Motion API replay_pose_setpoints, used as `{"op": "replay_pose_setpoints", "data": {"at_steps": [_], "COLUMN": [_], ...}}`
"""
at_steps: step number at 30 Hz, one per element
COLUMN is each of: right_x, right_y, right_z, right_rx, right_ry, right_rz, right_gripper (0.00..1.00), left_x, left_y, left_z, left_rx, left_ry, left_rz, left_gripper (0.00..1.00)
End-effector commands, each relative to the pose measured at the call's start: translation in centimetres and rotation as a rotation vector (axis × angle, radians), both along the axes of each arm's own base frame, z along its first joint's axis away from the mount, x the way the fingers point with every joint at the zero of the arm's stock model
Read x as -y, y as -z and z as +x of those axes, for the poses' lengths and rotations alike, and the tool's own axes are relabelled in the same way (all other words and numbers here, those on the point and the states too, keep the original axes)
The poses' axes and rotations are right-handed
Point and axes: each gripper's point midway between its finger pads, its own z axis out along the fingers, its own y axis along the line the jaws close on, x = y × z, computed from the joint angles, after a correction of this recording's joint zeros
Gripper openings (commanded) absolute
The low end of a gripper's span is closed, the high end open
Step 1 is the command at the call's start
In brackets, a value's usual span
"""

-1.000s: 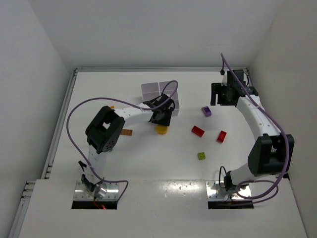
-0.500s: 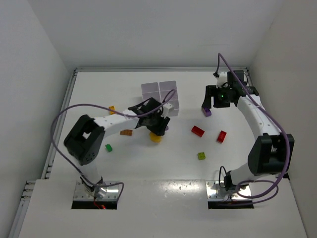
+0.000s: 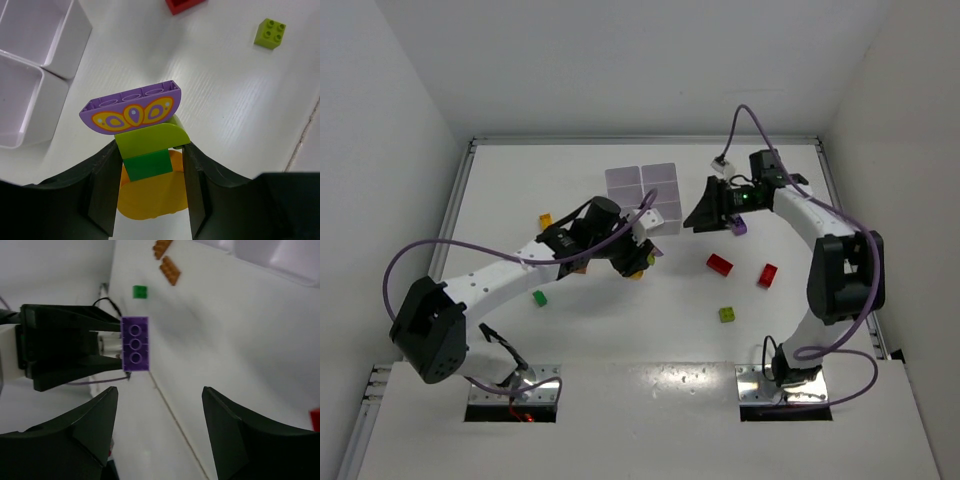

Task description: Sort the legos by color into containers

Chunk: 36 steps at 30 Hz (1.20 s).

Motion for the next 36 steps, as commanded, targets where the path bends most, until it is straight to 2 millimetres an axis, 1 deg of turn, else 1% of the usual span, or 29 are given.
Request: {"op": "replay_pose_setpoints", "data": {"at_steps": [1,2,3,4,5,10,11,12,13,14,15,16,19,20,21,22,23,24,25,26,27,28,29,30,31,35,36], "right_x": [-3.8,-4.3,-4.7,-5.4,-5.8,-7.9,-8.2,-8.6,-9.0,-9.0,-8.9,-9.2,-9.2,-9.2,-9.2,-9.2,-9.2,-9.2,-9.5,-9.6,-9.6,-9.6,-9.5,-9.5,-9.4,-9.5,-9.8], "right_y": [-3.9,-4.2,-3.8,-4.2,-3.9,-3.4,-3.4,-3.6,-3.2,-3.2,-2.6,-2.4,-2.0,-1.5,-1.7,-1.3,-1.3,-1.3,-1.0,-1.2,-1.2,-1.0,-0.5,-0.2,-0.2,-0.2,-0.2], "right_z": [-1.2,-1.1,-1.3,-1.6,-1.7,-3.1,-3.4,-3.4,-3.6,-3.6,-3.8,-3.9,-3.7,-3.6,-3.4,-3.2,-3.2,-3.2,-3.4,-3.2,-3.2,-3.1,-2.9,-3.1,-3.2,-3.0,-3.3], "right_rx": [0.018,0.025,0.012,0.023,0.013,-0.021,-0.022,-0.004,-0.013,-0.013,-0.032,-0.031,-0.038,-0.038,-0.028,-0.035,-0.035,-0.035,-0.045,-0.036,-0.036,-0.033,-0.040,-0.040,-0.049,-0.041,-0.042], "right_ry": [-0.142,-0.163,-0.174,-0.197,-0.205,-0.276,-0.287,-0.300,-0.308,-0.308,-0.307,-0.310,-0.303,-0.301,-0.302,-0.296,-0.296,-0.296,-0.304,-0.305,-0.305,-0.298,-0.290,-0.293,-0.293,-0.301,-0.310], "right_rz": [0.184,0.193,0.193,0.194,0.193,0.199,0.199,0.200,0.191,0.191,0.188,0.179,0.168,0.159,0.161,0.152,0.151,0.151,0.150,0.151,0.151,0.140,0.127,0.125,0.123,0.130,0.130], "right_gripper": [0.68,0.68,0.68,0.68,0.68,0.68,0.69,0.69,0.69,0.70,0.70,0.70,0.70,0.70,0.70,0.70,0.69,0.63,0.59,0.56,0.56,0.56,0.59,0.60,0.60,0.44,0.35], "left_x": [1.1,1.3,1.3,1.4,1.5,1.9,2.0,2.0,2.0,2.2,2.2,2.3,2.7,2.7,2.9,2.9,2.9,3.0,3.0,2.9,3.0,3.0,2.9,3.0,3.0,3.1,3.1], "left_y": [-2.2,-2.2,-2.2,-2.4,-2.9,-3.7,-4.1,-4.1,-4.1,-4.8,-4.8,-5.6,-6.1,-6.1,-6.7,-6.7,-6.7,-7.2,-7.2,-7.2,-7.8,-7.8,-7.8,-8.3,-8.3,-8.9,-8.9], "left_z": [0.4,0.1,0.1,0.3,0.5,0.8,0.9,0.9,0.9,1.1,1.1,1.2,1.0,1.0,1.2,1.2,1.2,1.2,1.2,1.4,1.8,1.8,2.0,2.1,2.1,2.0,1.9], "left_rx": [0.078,0.078,0.078,0.083,0.091,0.106,0.114,0.107,0.107,0.115,0.115,0.129,0.123,0.123,0.136,0.136,0.136,0.137,0.137,0.142,0.161,0.161,0.165,0.173,0.173,0.183,0.176], "left_ry": [0.022,0.031,0.031,0.019,0.019,0.014,0.014,0.009,0.009,0.004,0.004,0.005,0.005,0.005,0.005,0.005,0.005,0.000,0.000,-0.010,-0.022,-0.022,-0.031,-0.031,-0.031,-0.023,-0.027], "left_rz": [-0.059,-0.060,-0.060,-0.066,-0.073,-0.096,-0.103,-0.107,-0.107,-0.124,-0.124,-0.137,-0.152,-0.152,-0.165,-0.165,-0.165,-0.176,-0.176,-0.171,-0.180,-0.180,-0.176,-0.183,-0.183,-0.199,-0.203], "left_gripper": [0.00,0.00,0.00,0.00,0.00,0.00,0.00,0.00,0.00,0.00,0.00,0.00,0.00,0.00,0.00,0.00,0.00,0.00,0.00,0.00,0.00,0.00,0.00,0.00,0.00,0.00,0.00]}}
